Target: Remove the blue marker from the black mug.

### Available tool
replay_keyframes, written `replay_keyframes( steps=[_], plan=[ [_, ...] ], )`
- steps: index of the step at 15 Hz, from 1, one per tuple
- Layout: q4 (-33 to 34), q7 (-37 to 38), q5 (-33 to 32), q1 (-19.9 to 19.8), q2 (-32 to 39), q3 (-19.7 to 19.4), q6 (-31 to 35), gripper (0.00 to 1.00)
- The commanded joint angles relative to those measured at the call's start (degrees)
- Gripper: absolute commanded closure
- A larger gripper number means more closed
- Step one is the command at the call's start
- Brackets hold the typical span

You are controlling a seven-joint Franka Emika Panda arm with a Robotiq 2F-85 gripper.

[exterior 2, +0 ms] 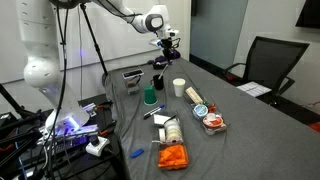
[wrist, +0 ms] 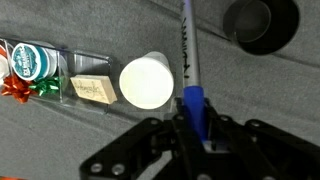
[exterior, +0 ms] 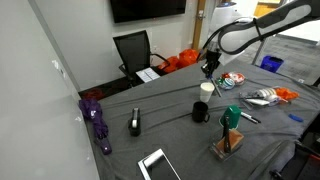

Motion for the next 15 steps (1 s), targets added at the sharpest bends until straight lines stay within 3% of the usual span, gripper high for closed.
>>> replay_keyframes(
  steps=[1,15],
  plan=[
    [-1.2,-0.7,1.1,-2.2,-0.6,-1.0,1.1,0.95],
    [-10.4,0.0,-1.3,-5.0,-0.8,-4.8,1.1,0.95]
  ],
)
